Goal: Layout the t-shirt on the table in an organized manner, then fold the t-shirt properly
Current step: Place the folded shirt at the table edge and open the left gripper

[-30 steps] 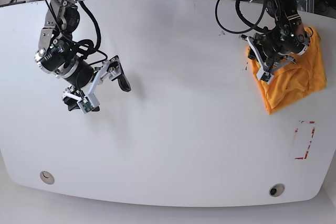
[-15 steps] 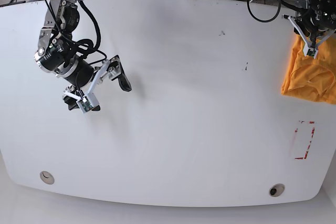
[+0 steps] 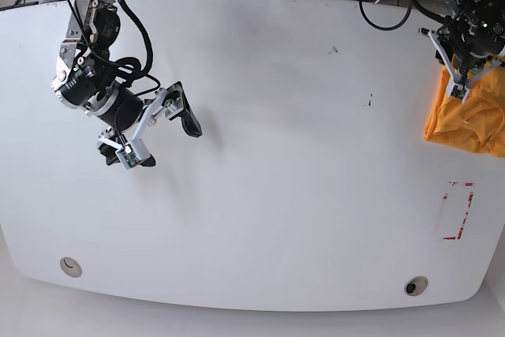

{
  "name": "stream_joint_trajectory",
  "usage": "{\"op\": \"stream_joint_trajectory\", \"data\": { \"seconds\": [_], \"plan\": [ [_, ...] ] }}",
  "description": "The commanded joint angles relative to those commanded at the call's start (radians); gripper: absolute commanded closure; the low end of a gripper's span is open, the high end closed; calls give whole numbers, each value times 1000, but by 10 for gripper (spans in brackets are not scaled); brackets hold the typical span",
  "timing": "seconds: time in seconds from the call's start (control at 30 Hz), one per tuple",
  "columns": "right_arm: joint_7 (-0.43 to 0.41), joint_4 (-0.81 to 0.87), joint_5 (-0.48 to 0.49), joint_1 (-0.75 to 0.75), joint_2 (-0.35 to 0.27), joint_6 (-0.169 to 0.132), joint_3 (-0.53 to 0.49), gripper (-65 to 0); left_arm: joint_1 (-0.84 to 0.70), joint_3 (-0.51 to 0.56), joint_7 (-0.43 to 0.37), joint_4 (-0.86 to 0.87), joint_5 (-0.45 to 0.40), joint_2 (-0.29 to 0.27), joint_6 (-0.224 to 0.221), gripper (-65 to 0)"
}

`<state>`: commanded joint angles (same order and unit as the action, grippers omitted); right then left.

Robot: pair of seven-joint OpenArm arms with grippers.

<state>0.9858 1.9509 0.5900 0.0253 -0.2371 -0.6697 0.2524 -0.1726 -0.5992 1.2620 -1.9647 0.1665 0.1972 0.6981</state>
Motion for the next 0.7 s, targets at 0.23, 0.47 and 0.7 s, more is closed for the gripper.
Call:
{"op": "stream_joint_trajectory", "data": {
  "seconds": [0.23,0.47,0.7],
  "plan": [
    [0,-3,0,-2,3,0,0,-650,121,6,-87,35,-3,52,0,-154],
    [0,-3,-3,-2,43,2,0,-650,206,14,-222,264,-66,124,0,-153],
    [-2,-3,-3,3,52,2,5,-650,222,-18,-391,529,-160,167,0,-153]
  ]
}}
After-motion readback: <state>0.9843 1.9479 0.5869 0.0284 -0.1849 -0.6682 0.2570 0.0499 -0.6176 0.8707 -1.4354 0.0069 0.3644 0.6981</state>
